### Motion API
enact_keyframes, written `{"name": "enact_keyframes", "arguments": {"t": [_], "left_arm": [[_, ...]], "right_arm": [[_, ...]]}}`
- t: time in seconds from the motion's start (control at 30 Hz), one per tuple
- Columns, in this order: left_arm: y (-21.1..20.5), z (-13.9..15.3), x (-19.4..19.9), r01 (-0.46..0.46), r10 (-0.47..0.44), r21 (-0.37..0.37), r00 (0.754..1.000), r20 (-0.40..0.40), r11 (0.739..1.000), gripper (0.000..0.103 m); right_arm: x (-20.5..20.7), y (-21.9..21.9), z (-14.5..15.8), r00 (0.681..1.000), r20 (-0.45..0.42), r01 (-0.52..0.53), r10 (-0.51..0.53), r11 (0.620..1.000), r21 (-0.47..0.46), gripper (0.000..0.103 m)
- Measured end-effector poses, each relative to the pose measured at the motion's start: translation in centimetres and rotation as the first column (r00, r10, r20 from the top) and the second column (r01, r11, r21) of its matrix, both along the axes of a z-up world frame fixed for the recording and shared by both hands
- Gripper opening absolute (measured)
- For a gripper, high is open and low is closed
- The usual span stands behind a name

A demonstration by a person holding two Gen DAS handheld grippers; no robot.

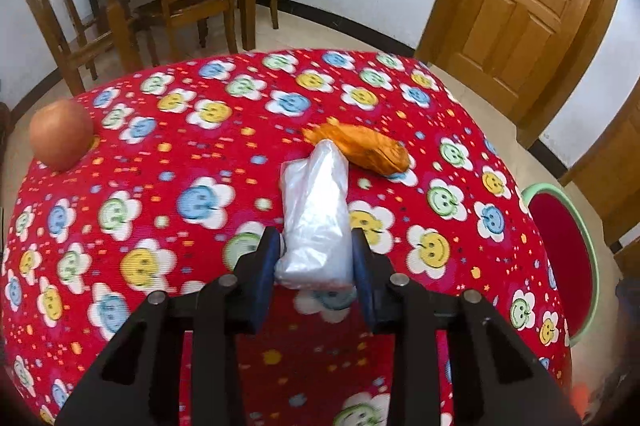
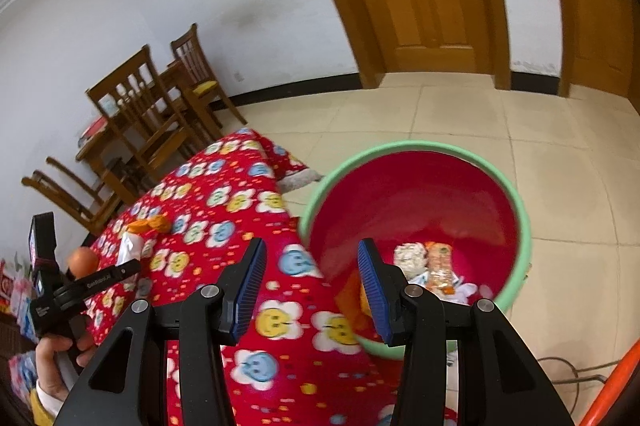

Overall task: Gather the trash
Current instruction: 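Grasp the orange cloth with the right tool while the left tool holds the bag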

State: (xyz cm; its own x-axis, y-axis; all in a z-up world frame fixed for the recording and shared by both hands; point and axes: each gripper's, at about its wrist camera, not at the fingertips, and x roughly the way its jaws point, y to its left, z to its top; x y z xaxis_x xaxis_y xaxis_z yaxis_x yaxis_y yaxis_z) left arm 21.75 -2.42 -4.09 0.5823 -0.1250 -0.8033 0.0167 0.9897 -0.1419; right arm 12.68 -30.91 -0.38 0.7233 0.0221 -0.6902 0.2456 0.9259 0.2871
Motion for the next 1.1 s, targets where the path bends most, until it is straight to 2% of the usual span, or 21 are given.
{"name": "enact_keyframes", "arguments": {"t": [0.2, 0.5, 0.8, 1.1], "left_arm": [[3.8, 0.7, -0.5, -0.083, 0.083, -0.002, 0.996, 0.014, 0.997, 0.036], [8.3, -0.1, -0.6, -0.193, 0.193, -0.048, 0.981, 0.014, 0.98, 0.036], [9.7, -0.5, -0.8, -0.21, 0.212, -0.06, 0.977, 0.018, 0.976, 0.036], [10.0, -1.0, -1.0, -0.213, 0.214, -0.063, 0.977, 0.007, 0.975, 0.036]], "right_arm": [[2.0, 4.1, 0.6, 0.995, -0.004, -0.095, 0.095, 0.995, -0.005, 0.049], [5.8, 11.0, 0.2, 0.973, -0.028, -0.231, 0.23, 0.972, -0.032, 0.05], [11.2, 16.8, -2.2, 0.943, -0.076, -0.329, 0.325, 0.943, -0.054, 0.05], [15.9, 19.6, -5.8, 0.927, -0.146, -0.355, 0.344, 0.934, -0.051, 0.05]]}}
